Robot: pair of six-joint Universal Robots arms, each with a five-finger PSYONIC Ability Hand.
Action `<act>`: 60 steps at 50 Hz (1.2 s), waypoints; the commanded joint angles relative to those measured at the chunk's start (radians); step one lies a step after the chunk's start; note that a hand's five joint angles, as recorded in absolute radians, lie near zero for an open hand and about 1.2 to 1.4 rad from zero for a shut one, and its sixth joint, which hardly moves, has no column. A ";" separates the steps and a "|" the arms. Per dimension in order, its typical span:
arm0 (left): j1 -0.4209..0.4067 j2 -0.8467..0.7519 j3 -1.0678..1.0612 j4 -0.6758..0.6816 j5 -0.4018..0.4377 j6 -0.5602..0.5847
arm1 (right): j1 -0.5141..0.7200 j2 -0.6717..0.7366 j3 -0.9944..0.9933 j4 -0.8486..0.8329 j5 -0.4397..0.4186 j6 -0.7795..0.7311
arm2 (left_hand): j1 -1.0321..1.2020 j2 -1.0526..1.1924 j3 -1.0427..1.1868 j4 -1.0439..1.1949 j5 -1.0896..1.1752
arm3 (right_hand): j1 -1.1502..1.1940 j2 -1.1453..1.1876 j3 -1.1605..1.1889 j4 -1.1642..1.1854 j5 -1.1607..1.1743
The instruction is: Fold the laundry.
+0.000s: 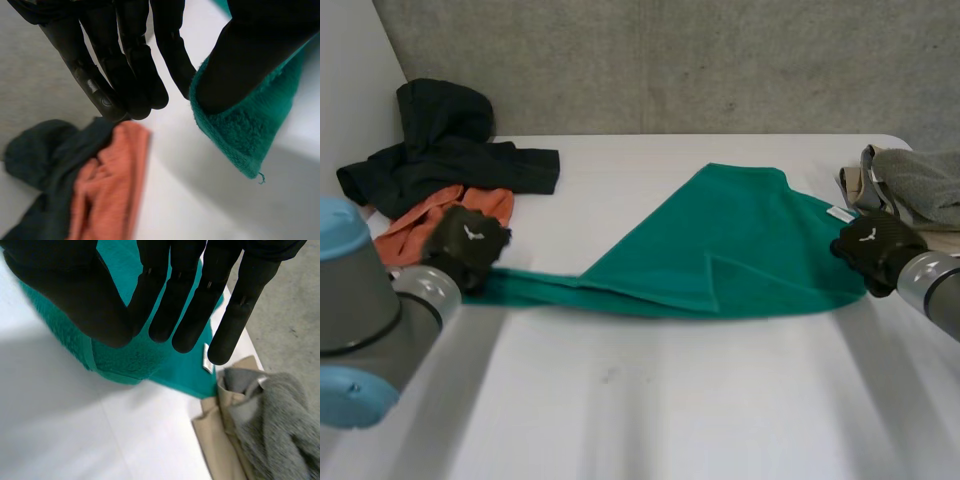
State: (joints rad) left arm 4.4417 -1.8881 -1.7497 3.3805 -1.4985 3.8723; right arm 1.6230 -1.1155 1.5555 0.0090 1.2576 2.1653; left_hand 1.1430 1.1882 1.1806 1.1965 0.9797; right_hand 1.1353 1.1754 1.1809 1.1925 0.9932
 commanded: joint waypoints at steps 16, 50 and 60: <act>0.134 -0.347 0.475 0.094 0.073 0.052 | 0.129 -0.024 0.064 -0.095 0.115 0.280 | -0.968 -1.014 -1.006 -1.022 -0.980 | -0.685 -0.725 -0.730 -0.742 -0.717; -0.208 -0.546 0.705 -0.254 0.248 -0.327 | 0.112 -0.010 0.070 -0.098 0.115 0.237 | -0.592 -0.637 -0.630 -0.645 -0.603 | -0.691 -0.731 -0.736 -0.748 -0.723; -0.232 -0.661 0.849 -0.263 0.233 -0.229 | 0.095 -0.012 0.071 -0.098 0.114 0.237 | -0.495 -0.540 -0.533 -0.549 -0.506 | -0.691 -0.731 -0.736 -0.748 -0.723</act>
State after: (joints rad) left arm 4.2258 -2.4887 -0.9758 3.1155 -1.2568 3.5754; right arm 1.7298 -1.1261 1.6260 -0.0890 1.3756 2.4023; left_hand 0.5271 0.5254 0.5267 0.5310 0.3555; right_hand 0.4572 0.4575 0.4533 0.4337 0.2319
